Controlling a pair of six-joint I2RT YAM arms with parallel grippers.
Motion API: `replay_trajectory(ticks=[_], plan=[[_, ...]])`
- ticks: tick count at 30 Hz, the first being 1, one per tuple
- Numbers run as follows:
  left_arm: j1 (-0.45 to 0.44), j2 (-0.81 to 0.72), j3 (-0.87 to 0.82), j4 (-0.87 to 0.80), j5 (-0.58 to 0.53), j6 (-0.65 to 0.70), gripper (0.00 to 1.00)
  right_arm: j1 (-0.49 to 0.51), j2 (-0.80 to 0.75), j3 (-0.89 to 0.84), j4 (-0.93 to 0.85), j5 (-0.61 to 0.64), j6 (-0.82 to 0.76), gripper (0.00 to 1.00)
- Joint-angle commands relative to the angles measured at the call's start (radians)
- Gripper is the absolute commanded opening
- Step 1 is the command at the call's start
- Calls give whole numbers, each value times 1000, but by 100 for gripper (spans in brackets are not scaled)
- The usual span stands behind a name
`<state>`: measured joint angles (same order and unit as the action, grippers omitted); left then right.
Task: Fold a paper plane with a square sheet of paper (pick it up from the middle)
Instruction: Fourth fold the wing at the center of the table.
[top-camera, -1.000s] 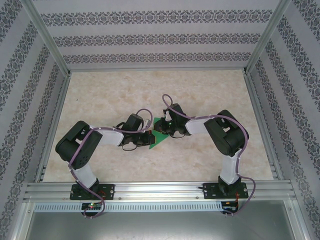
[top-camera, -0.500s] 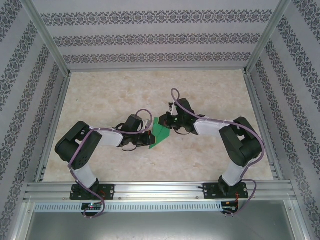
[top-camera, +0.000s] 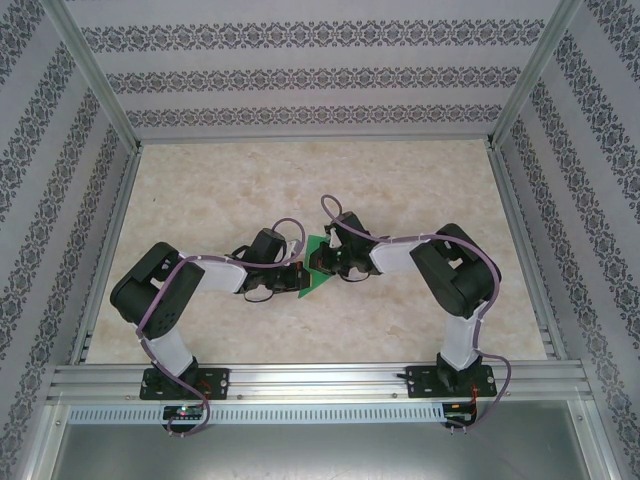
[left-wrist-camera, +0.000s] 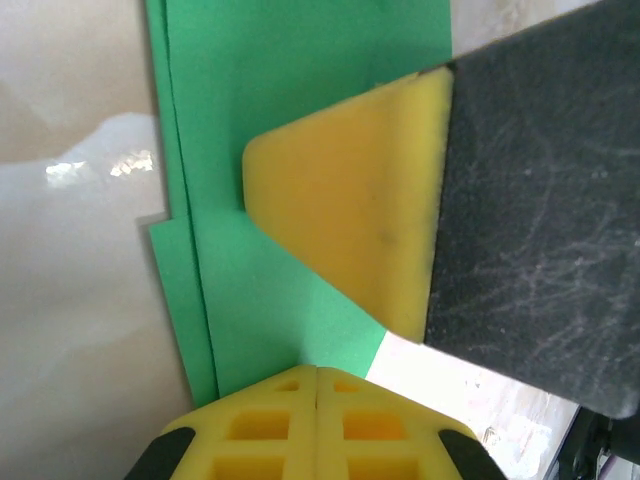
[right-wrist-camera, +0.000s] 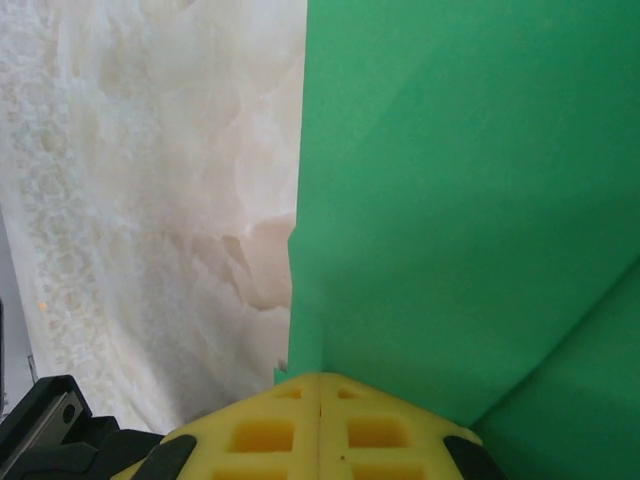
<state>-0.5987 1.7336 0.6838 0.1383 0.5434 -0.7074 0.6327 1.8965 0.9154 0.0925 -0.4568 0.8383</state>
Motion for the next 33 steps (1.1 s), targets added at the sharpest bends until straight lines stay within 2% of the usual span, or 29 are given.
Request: replay_trajectory(ticks=[1,9,17,24,33], plan=[[-10,55,-45,-189,-65,39,0,-17,21,41,-71,96,-21,5],[-9,67,-75,-178,-65,44,0,-85,57,41,-3,85,-34,6],[-10,69,-93,-182,-69,53,0,-162,84,95,-42,50,-67,7],[-10,67,-98,-186,-67,59,0,-212,115,152,-107,69,-93,8],[-9,64,-95,-190,-60,69,0,-274,171,195,-98,47,-116,8]])
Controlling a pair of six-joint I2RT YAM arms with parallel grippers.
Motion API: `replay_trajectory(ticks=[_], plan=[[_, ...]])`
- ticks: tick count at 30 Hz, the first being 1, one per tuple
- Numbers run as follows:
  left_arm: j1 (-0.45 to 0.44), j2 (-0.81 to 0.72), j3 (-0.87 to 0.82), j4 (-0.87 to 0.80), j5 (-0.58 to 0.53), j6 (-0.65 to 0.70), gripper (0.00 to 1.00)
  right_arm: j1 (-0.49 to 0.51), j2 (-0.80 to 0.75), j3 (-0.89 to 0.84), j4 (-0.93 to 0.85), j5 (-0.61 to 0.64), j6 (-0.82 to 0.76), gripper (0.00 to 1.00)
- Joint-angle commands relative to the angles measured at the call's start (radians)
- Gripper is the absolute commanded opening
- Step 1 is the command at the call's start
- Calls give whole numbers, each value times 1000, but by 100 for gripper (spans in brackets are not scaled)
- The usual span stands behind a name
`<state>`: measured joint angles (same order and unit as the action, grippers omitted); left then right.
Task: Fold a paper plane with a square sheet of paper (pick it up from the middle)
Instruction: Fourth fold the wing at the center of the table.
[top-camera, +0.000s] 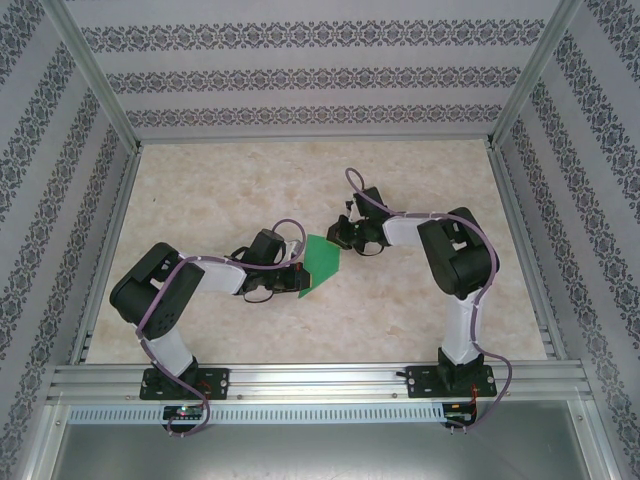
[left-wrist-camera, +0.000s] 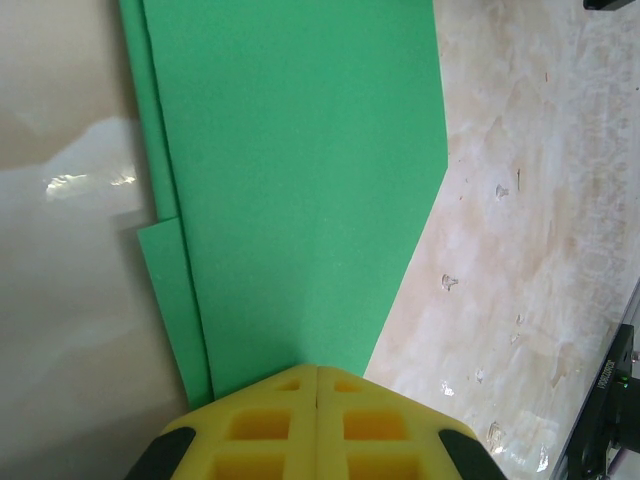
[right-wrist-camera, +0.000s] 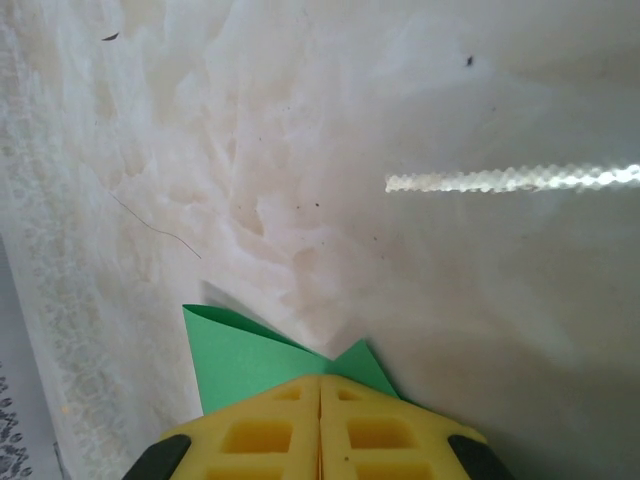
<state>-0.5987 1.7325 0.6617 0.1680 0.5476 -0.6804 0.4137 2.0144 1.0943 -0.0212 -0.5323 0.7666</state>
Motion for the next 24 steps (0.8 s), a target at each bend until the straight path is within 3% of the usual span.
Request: replay_trajectory(ticks=[1,11,17,24], plan=[[-10,65,-71,-221,-64,43,0,-62,55,15,20,118,-41,8],[-9,65,-68,-219,-53,47,0,-90,7,51,-20,103,-58,9],[-11,66,-55,-225,-45,56,0,-73,-134,-14,-22,118,-56,10],[-11,70,-19,-262,-33,87,0,43,-240,-91,25,76,-31,9]])
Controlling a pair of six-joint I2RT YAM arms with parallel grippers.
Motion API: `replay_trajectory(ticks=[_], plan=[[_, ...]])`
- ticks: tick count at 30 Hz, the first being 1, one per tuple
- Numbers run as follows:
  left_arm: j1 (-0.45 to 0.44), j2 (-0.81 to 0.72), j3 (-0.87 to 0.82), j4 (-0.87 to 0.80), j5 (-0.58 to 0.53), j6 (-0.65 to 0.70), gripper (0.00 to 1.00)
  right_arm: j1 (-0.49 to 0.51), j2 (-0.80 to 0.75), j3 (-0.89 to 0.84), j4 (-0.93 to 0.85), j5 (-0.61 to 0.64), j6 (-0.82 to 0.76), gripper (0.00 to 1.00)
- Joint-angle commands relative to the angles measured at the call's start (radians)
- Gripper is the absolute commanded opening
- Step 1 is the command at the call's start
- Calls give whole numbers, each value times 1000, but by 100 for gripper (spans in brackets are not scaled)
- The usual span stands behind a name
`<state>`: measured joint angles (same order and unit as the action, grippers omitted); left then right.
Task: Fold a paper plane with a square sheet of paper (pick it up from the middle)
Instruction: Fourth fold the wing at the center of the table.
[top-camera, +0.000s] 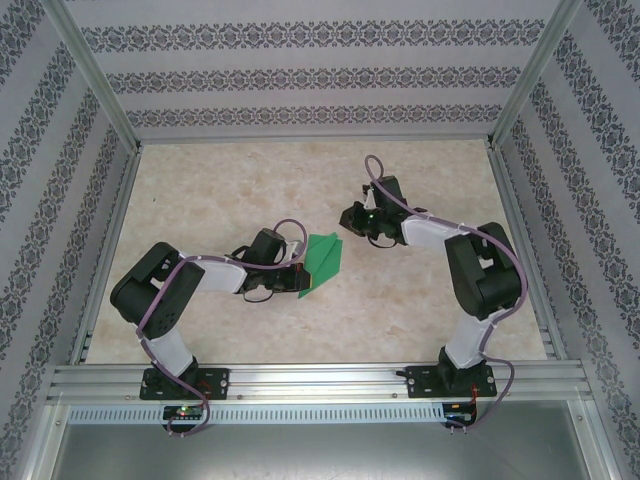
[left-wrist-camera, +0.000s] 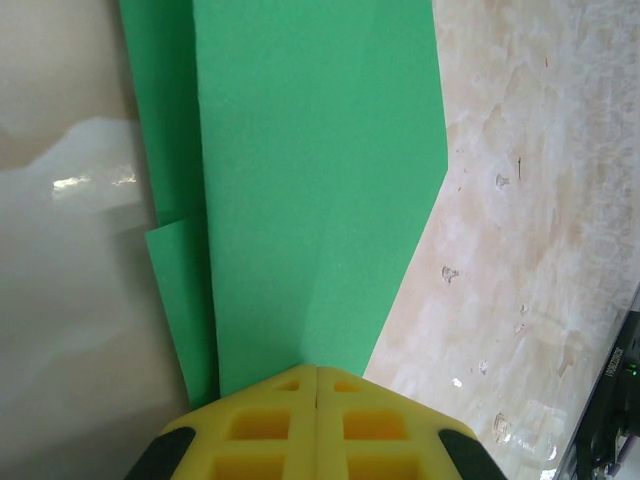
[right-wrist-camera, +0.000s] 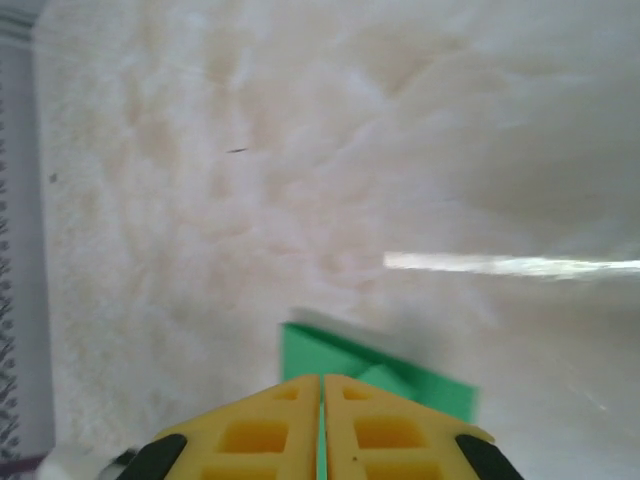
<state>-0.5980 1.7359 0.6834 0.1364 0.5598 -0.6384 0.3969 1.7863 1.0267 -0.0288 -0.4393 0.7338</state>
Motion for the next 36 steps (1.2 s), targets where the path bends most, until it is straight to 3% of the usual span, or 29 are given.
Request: replay_trajectory(ticks=[1,10,19,27,36], plan=[[-11,66,-37,-232,-46,45,0,79,-9,-31,40,-14,12,9],[-11,62,-32,-231,-37,43,0,164,108,-79,152,10,87,7],[-11,-8,-27,-230,10,47,0,168,182,-69,15,80,13,4],[-6,-134,123,-297,78,33,5,172,177,-78,12,73,-1,3],[19,7,201,-176,79,-33,8,179,201,-83,51,62,27,3]])
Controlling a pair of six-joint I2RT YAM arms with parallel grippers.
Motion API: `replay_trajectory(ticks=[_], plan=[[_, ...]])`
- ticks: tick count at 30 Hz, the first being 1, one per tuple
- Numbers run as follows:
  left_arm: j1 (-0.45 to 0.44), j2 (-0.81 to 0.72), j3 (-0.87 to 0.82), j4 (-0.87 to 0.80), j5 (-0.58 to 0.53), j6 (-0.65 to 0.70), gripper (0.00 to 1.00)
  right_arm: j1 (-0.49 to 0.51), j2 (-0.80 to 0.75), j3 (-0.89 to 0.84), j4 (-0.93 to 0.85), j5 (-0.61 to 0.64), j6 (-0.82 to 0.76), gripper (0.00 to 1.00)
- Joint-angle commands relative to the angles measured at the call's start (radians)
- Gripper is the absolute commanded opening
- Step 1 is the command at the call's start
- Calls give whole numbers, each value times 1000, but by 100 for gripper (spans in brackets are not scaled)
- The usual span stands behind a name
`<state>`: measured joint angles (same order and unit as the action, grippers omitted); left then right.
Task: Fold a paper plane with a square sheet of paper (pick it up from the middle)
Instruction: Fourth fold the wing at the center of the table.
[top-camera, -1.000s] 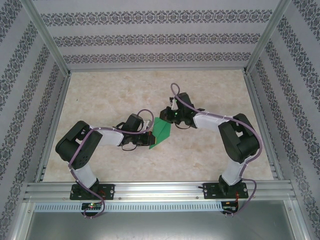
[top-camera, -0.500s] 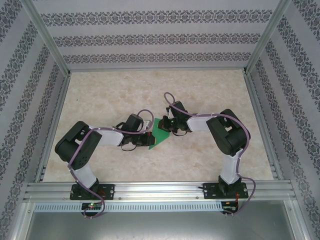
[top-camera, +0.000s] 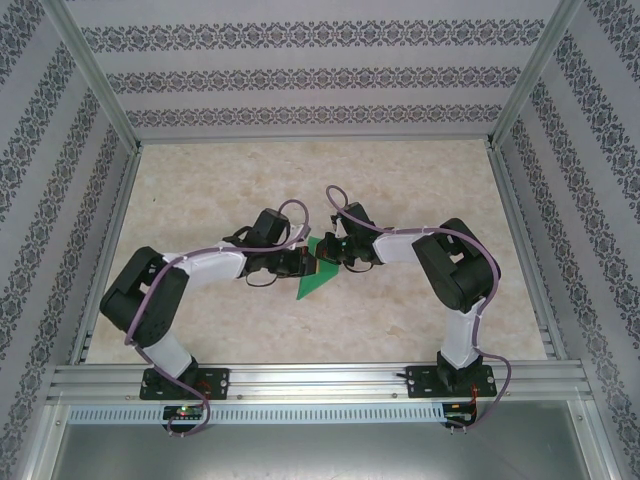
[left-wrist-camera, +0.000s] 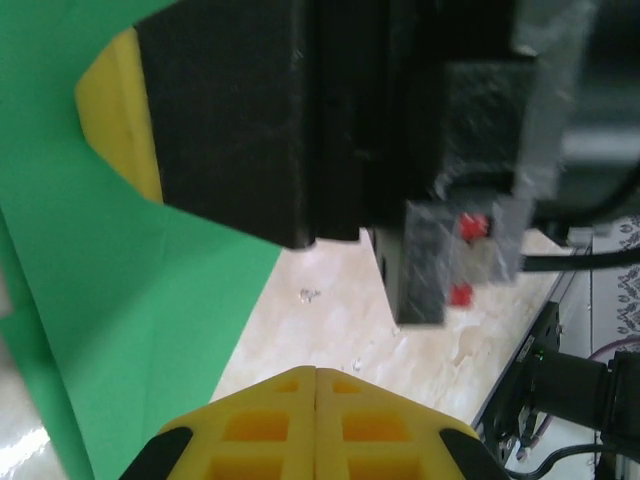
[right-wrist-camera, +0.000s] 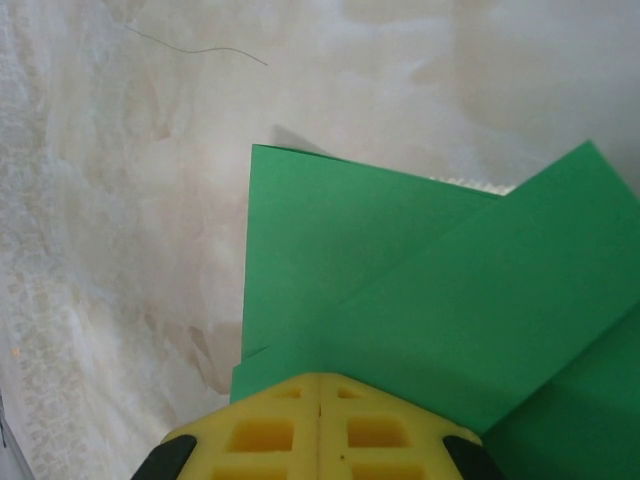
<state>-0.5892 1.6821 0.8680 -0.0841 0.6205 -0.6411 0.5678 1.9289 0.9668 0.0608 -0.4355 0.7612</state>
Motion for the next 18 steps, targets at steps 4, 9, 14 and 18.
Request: replay_trajectory(ticks=[4,9,14,18], plan=[[10,148,38,141,70,-69,10,12,70,-26,-29,54,6,4],[12,183,33,95,11,-50,11,11,71,-31,-27,57,9,3],[10,179,-23,53,-16,-48,10,11,75,-28,-36,67,6,3],[11,144,-111,78,13,-53,10,12,78,-22,-61,81,-6,3]])
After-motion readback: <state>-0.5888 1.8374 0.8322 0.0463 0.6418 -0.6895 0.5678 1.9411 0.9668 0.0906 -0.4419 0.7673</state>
